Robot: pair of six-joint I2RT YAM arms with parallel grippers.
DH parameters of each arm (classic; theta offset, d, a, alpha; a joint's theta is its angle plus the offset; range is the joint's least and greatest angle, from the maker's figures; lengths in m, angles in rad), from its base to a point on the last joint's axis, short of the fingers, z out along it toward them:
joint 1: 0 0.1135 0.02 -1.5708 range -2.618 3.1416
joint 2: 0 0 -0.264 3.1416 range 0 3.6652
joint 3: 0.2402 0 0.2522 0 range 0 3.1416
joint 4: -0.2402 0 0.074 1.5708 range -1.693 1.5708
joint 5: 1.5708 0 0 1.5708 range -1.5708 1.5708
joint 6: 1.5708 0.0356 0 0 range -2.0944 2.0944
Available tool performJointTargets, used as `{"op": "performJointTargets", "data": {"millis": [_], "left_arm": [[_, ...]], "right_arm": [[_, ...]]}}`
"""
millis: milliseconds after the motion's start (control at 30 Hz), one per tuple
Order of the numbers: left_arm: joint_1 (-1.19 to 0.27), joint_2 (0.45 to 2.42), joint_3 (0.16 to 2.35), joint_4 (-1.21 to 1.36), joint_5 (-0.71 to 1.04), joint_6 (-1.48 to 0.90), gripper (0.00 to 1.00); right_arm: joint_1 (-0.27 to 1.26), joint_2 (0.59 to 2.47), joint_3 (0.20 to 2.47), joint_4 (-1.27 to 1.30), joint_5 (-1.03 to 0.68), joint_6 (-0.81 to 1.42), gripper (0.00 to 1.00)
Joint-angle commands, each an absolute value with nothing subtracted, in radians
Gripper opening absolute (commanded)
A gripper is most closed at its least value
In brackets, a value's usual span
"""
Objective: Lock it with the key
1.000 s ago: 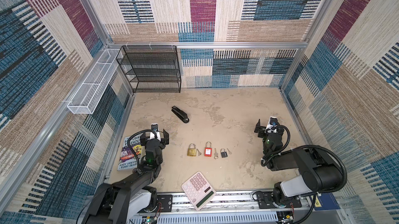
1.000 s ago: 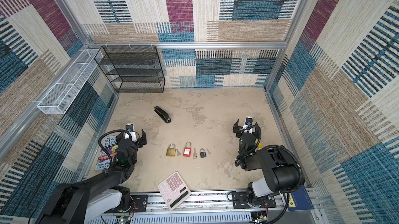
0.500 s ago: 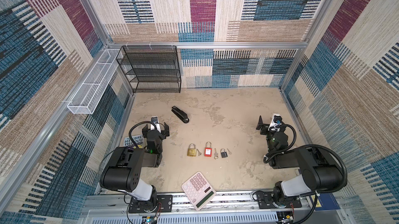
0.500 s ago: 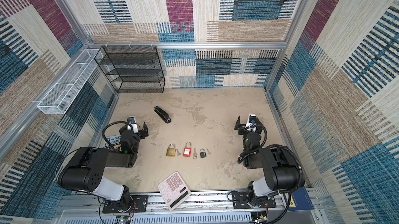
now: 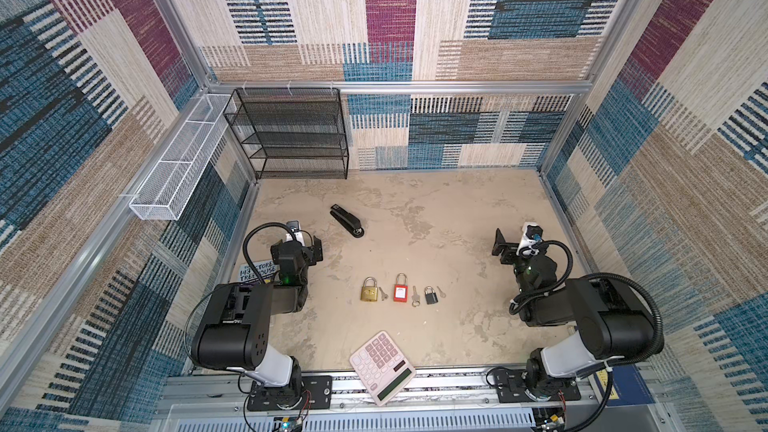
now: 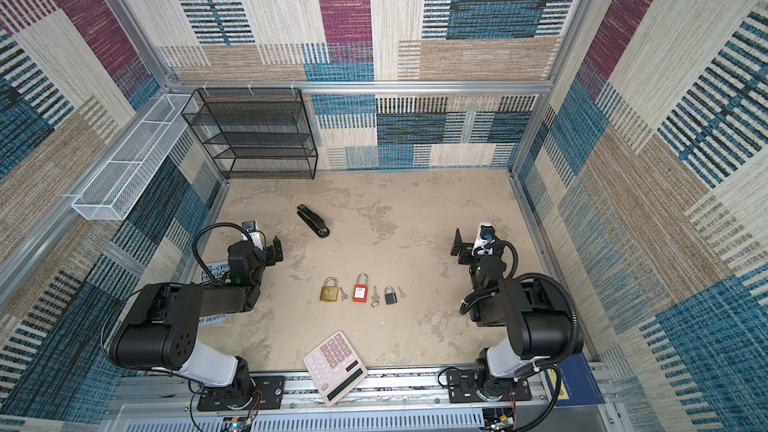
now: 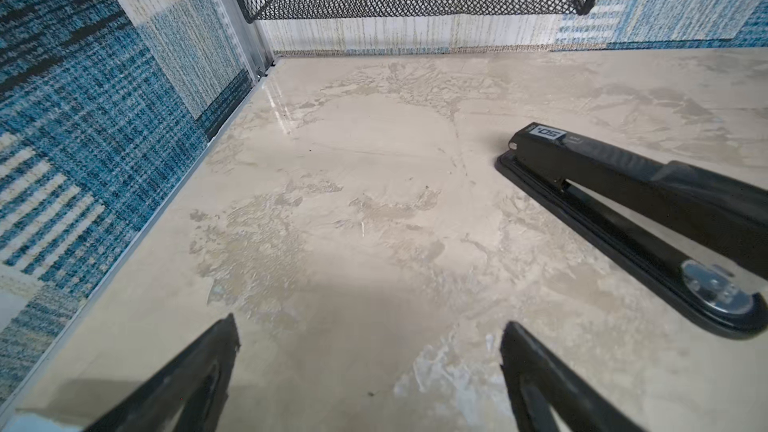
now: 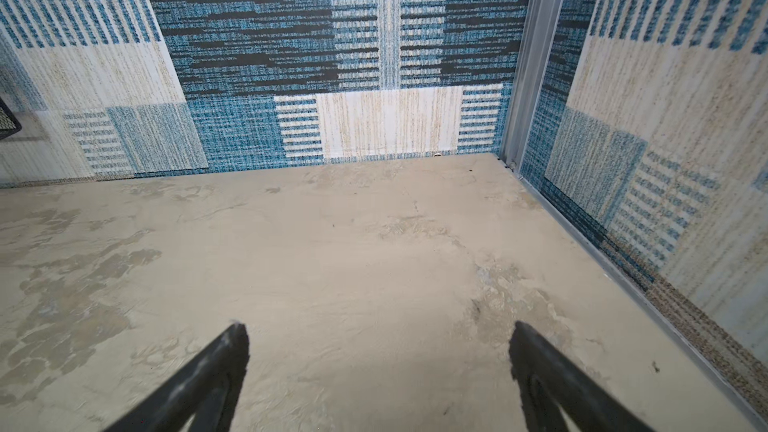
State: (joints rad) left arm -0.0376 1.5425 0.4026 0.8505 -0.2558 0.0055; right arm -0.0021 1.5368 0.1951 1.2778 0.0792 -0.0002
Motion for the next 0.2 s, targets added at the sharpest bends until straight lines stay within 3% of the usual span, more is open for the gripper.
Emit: {"op": "performJointTargets", "data": {"millis": [0, 167], "left_arm": [[-0.028, 1.546, 0.419, 0.839, -0.232, -0.012, 0.99], [-0.006, 1.538, 0.419, 0.83, -0.188, -0.022, 1.0]], "right_arm": [[-0.003, 1.535, 0.196, 1.309, 0.071, 0.005, 0.99], [-0.003, 1.534, 0.196, 1.309, 0.073, 0.005, 0.99]]}}
